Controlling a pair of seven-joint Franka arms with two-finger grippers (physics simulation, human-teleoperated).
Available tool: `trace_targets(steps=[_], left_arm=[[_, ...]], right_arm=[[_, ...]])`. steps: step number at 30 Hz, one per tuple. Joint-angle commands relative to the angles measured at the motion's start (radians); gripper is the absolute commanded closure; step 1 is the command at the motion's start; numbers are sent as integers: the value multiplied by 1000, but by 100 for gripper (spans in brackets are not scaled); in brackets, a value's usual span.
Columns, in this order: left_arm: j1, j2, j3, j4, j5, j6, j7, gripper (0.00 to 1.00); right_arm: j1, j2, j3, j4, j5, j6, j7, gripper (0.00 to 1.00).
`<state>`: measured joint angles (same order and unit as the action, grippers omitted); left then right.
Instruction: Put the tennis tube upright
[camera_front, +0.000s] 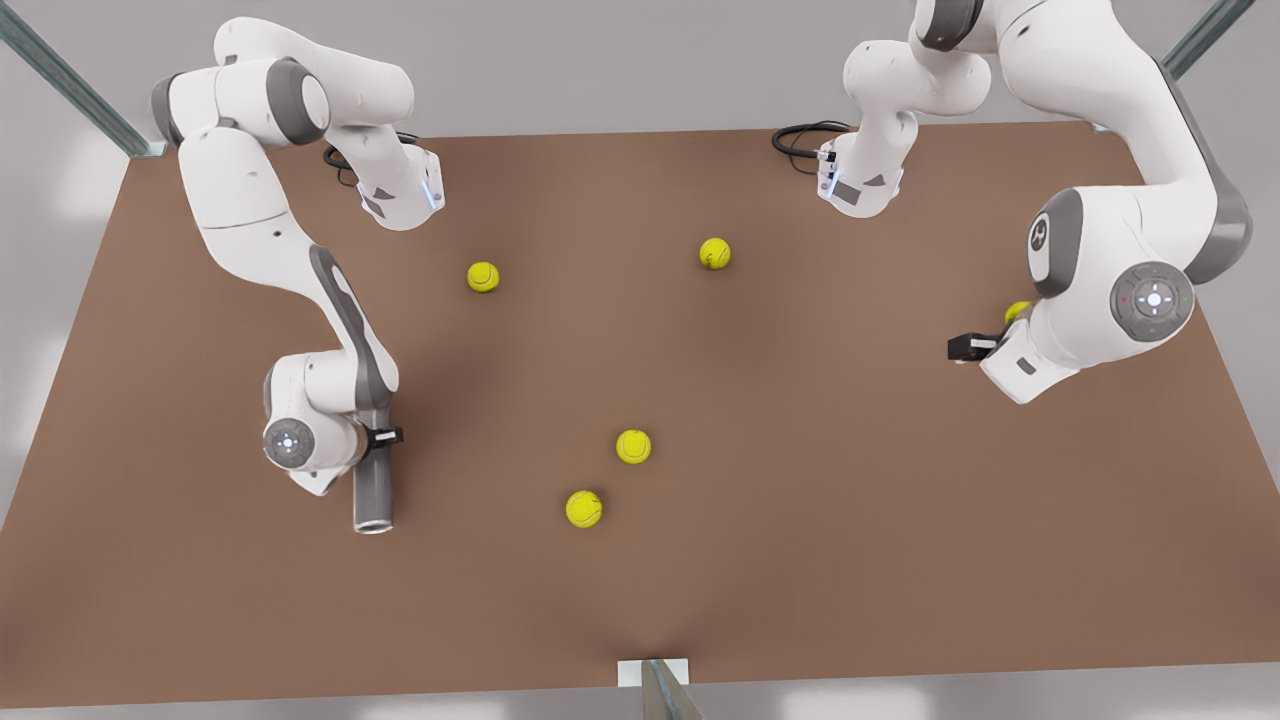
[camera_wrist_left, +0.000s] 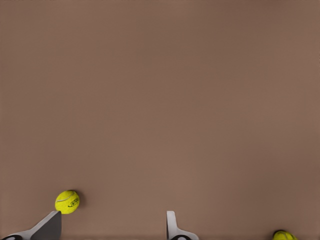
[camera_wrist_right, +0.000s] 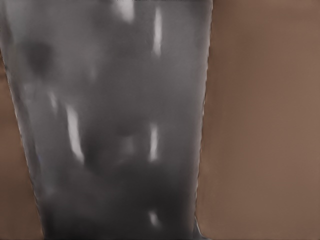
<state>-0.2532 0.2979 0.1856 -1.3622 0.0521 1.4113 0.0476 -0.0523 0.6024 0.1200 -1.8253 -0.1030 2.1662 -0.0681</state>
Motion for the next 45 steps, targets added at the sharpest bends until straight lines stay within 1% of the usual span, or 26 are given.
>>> trace_targets(steps=[1, 2, 4, 5, 6, 11, 14, 16, 19, 23, 24, 27, 29, 30, 31, 32, 34, 35, 38, 39, 40, 41, 42, 43, 44, 45], left_arm=[[0, 0, 0, 0, 0, 0, 0, 0], [0, 0, 0, 0, 0, 0, 0, 0], [0, 0, 0, 0, 0, 0, -2, 0], [0, 0, 0, 0, 0, 0, -2, 0], [0, 1, 0, 0, 0, 0, -2, 0], [0, 0, 0, 0, 0, 0, -2, 0], [2, 1, 0, 0, 0, 0, -2, 0], [2, 1, 0, 0, 0, 0, -2, 0], [2, 1, 0, 0, 0, 0, -2, 0], [3, 4, 0, 0, 0, 0, -2, 0], [3, 6, 0, 0, 0, 2, -2, 0], [3, 10, 0, 0, 0, 3, -2, 0], [3, 15, 0, 0, 0, 8, -2, 0], [3, 18, 0, 0, 0, 8, -2, 0], [3, 23, 0, 0, 0, 9, -2, 0], [3, 29, 0, 0, -1, 12, -2, 0], [3, 32, 0, 0, 0, 15, -2, 0], [3, 33, 0, 0, -1, 15, -2, 0], [3, 40, 0, 0, 0, 23, -2, 0], [3, 40, 0, 0, 0, 23, -2, 0], [3, 40, 0, 0, 0, 25, -2, 0], [3, 40, 0, 0, 0, 25, -2, 0], [3, 40, 0, 0, 0, 23, -2, 0], [3, 40, 0, 0, 0, 23, -2, 0], [3, 40, 0, 0, 0, 23, -2, 0], [15, 47, 5, -26, -90, 15, -9, 0]], right_arm=[[0, -1, 6, 3, -1, -2, 1, 28], [0, -3, 21, 23, -1, -28, -12, 28], [0, -3, 78, 123, -6, -132, -16, 27], [2, -3, 113, 153, -9, -137, -48, 27], [5, -3, 121, 167, -11, -141, -55, 27], [160, -1, 121, 291, -63, -138, -121, 27], [268, -1, 119, 297, -127, -129, -139, 27], [341, 2, 121, 333, -181, -129, -141, 27], [445, 8, 121, 333, -179, -89, -151, 27], [598, 22, 119, 400, -188, -85, -234, 27], [627, 51, 119, 435, -185, -85, -251, 24], [700, 112, 119, 509, -182, -85, -288, 24], [735, 171, 119, 592, -182, -86, -289, 24], [762, 227, 115, 661, -184, -91, -291, 20], [782, 289, 110, 748, -182, -98, -300, 8], [804, 338, 107, 816, -184, -109, -311, 3], [821, 389, 105, 891, -184, -163, -315, 0], [835, 395, 90, 891, -182, -164, -317, 0], [844, 413, 90, 920, -181, -164, -317, 0], [835, 407, 92, 920, -156, -209, -317, 0], [789, 334, 92, 916, -73, -314, -308, 0], [761, 212, 64, 914, -89, -509, -228, 0], [738, 91, 0, 911, -98, -670, -102, 0], [684, -41, -85, 891, -100, -801, -67, 0], [562, -122, -89, 826, -95, -821, -67, 0], [399, -320, -83, 527, -15, -668, -64, 0]])
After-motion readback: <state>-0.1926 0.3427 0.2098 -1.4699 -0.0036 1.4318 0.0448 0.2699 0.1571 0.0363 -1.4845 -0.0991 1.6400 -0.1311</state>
